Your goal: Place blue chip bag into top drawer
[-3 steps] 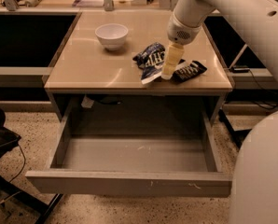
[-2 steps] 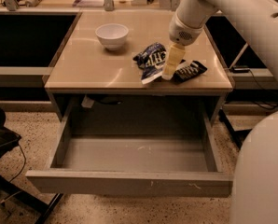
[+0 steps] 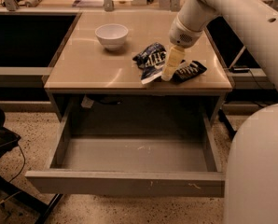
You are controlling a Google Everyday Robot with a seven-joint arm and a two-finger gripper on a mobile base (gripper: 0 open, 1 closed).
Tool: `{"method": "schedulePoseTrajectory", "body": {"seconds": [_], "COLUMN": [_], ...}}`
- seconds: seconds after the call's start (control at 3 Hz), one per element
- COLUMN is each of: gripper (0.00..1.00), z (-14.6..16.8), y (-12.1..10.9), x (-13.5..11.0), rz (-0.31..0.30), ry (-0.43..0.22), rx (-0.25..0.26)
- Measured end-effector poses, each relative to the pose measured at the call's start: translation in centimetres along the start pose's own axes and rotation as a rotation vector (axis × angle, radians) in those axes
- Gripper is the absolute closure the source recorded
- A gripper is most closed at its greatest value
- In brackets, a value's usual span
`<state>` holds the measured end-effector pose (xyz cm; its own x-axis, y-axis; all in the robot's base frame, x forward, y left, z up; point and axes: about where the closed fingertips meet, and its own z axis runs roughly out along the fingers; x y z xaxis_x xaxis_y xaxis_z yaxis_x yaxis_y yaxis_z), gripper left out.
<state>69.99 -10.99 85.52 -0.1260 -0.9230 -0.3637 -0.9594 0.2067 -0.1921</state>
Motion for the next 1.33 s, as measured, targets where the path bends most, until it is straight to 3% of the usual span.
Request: {"method": "schedulePoseTrajectory", "body": {"seconds": [0.33,1.0,1.33], "gripper": [0.18,0.64,0.87], "z": [0.0,0.0,-1.9], "y": [0.0,0.0,1.6], "x": [0.0,0.0,-0.4], "rz": [0.000,0.000,-0.019], "ry": [0.000,0.000,0.042], "rx": [0.000,0.000,0.030]}}
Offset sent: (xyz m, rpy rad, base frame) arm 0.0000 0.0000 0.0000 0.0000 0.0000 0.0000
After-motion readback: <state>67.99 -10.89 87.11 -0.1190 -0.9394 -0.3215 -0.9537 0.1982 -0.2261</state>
